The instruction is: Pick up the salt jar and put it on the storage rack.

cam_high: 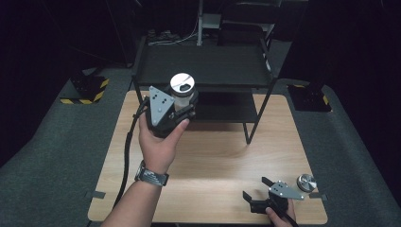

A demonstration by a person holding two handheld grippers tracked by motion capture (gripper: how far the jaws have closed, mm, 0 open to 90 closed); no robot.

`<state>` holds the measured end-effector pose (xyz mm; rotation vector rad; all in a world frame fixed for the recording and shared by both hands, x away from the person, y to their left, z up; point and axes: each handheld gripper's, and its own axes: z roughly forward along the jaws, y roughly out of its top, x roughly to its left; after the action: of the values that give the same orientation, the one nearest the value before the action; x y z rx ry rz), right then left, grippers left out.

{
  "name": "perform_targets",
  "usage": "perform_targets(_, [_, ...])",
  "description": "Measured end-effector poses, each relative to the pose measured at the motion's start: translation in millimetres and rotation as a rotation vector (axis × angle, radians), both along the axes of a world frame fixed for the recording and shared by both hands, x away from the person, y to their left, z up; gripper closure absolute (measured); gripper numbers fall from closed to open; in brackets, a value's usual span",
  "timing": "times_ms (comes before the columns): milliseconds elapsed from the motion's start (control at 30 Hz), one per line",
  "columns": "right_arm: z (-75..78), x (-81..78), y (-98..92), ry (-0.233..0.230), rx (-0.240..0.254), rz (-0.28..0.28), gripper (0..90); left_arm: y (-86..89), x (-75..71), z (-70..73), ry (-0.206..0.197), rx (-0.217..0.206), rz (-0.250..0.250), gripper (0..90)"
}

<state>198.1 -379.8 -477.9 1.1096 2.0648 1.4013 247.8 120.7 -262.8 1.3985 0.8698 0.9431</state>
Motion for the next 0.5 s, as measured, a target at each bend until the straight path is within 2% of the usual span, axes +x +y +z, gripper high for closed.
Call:
perform_targets(200, [-0.2,-0.3,-0.5,0.001,0.005,-0.002,0.1,-1.0,16.7,12.0,-0.011,-0.027,0.005,31.2])
perform_targets(300, [-0.4,-0.7,-0.3,-0.001,0.004,-0.003,0.1,-5.5,26.7,17.5,-0.026,-0.031,0.027,31.2])
perform_targets(367, [-0.6,-1.0,-0.4,-0.004,0.003,-0.002,0.1,-5.7,34.0,20.2,-0.020,-0.051,0.029,31.2])
perform_targets(500, [-0.8,-1.1,-0.7,-0.005,0.004,-0.002,0.1,-8.7,43.2,22.6,-0.016,-0.054,0.046,31.2])
